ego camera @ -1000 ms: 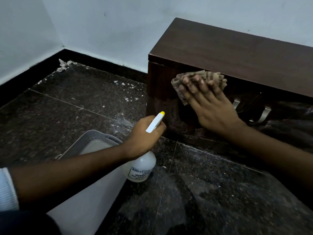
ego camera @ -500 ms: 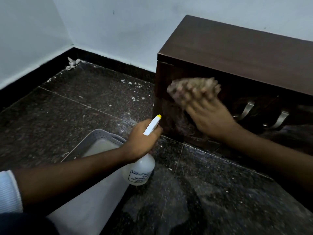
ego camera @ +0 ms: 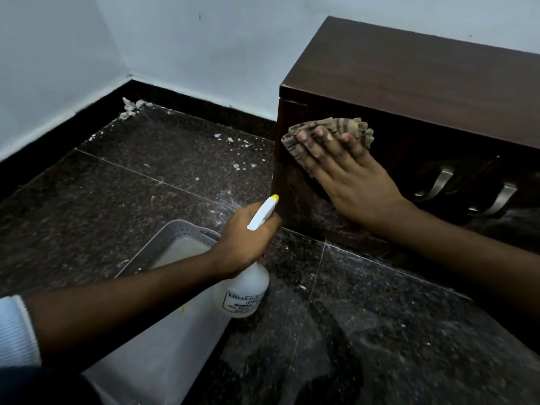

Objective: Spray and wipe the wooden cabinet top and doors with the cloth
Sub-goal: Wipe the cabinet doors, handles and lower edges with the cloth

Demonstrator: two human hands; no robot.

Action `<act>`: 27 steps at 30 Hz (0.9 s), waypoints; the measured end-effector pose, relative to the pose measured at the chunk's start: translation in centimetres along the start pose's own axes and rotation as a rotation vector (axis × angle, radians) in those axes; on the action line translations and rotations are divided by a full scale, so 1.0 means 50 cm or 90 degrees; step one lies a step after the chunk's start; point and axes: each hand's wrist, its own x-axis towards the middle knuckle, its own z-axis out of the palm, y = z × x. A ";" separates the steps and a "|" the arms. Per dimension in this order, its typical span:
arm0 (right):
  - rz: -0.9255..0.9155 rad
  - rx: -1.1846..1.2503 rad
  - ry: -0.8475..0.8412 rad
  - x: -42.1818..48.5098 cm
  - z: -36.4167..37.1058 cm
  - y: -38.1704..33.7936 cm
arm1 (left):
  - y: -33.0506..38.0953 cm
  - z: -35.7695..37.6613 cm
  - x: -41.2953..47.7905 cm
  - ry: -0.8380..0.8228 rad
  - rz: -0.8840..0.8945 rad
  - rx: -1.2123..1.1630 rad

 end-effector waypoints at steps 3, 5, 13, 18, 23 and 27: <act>-0.095 -0.009 -0.036 0.010 0.042 -0.035 | -0.008 -0.011 -0.002 -0.002 -0.013 0.005; -0.198 -0.012 -0.080 -0.012 0.082 -0.066 | -0.015 -0.021 -0.003 -0.004 -0.017 0.018; -0.246 0.055 -0.079 0.002 0.125 -0.084 | -0.026 -0.048 -0.006 0.013 -0.022 0.018; -0.179 -0.042 -0.009 0.044 0.114 -0.087 | -0.031 -0.034 -0.004 0.004 -0.031 0.045; -0.431 -0.066 -0.311 -0.046 0.187 -0.160 | -0.024 -0.044 -0.005 -0.011 -0.011 0.032; -0.281 0.004 -0.130 0.009 0.186 -0.148 | -0.034 -0.045 -0.007 -0.008 -0.010 0.038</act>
